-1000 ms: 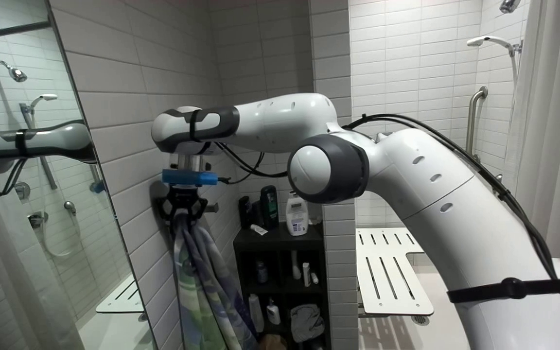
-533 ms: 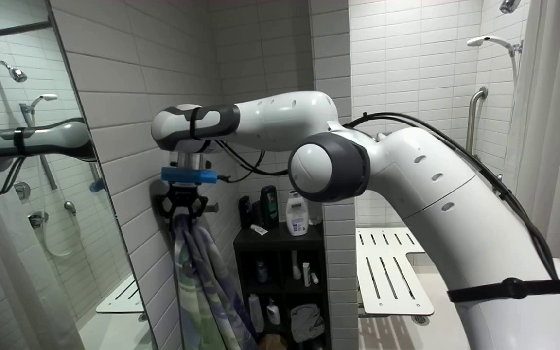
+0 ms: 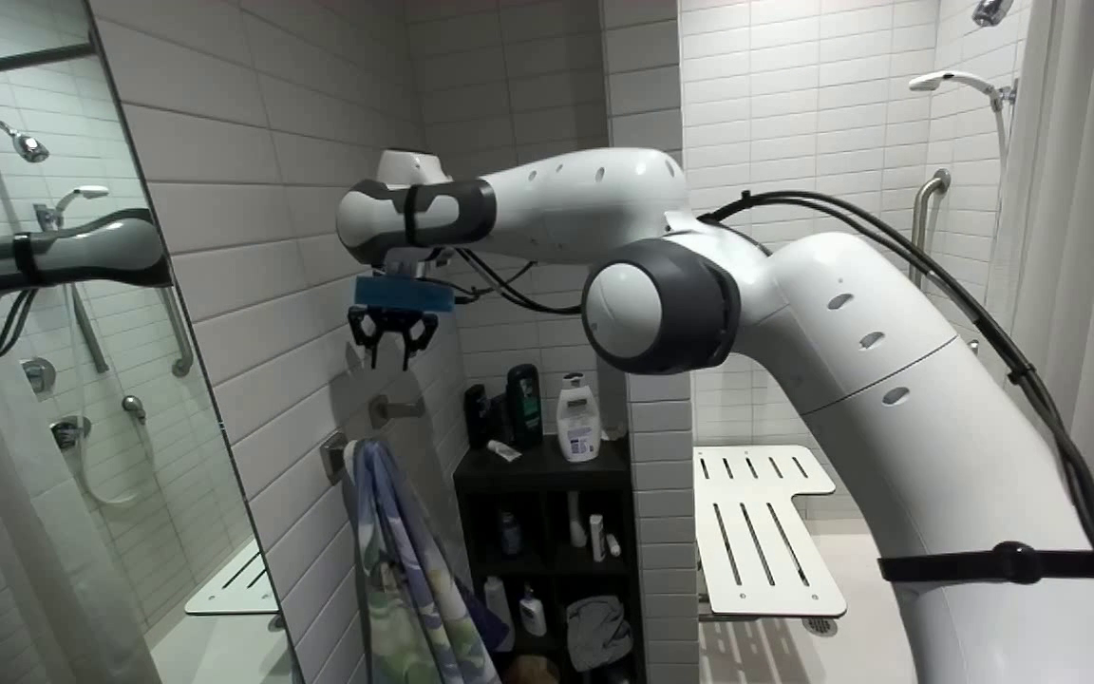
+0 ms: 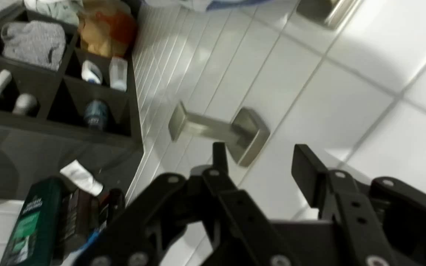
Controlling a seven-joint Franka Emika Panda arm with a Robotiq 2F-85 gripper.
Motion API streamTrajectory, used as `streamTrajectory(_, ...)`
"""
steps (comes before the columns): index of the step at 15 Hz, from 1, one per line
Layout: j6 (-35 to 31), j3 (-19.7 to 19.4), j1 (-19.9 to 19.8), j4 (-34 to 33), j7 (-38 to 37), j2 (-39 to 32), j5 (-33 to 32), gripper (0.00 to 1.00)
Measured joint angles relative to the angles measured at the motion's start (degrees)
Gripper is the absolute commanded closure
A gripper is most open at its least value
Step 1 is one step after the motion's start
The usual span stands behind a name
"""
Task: Move the bathing towel from the left hanger onto the right hanger
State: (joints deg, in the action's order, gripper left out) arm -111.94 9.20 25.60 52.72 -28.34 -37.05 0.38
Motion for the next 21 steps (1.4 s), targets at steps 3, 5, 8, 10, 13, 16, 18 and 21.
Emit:
streamTrajectory(3, -7.4, -2.5, 0.3, 0.6, -1.7, 0.5, -4.1, 0.24)
streamTrajectory(5, -10.9, -3.8, 0.8, 1.0, -3.3, 0.6, -6.5, 0.24)
streamTrajectory(8, -14.5, -6.0, 1.5, 2.4, -6.7, 1.2, -10.1, 0.24)
streamTrajectory(10, -14.1, -7.2, 1.7, 4.4, -9.2, 2.4, -11.4, 0.24)
streamTrajectory(13, -10.5, -8.8, 1.8, 9.9, -12.6, 6.7, -12.6, 0.24)
streamTrajectory(16, -5.8, -10.3, 1.8, 17.7, -16.5, 13.2, -14.4, 0.24)
streamTrajectory(18, -2.8, -11.0, 1.8, 23.4, -18.8, 17.9, -14.9, 0.24)
streamTrajectory(21, -0.3, -11.7, 1.6, 32.6, -21.5, 24.8, -14.9, 0.24)
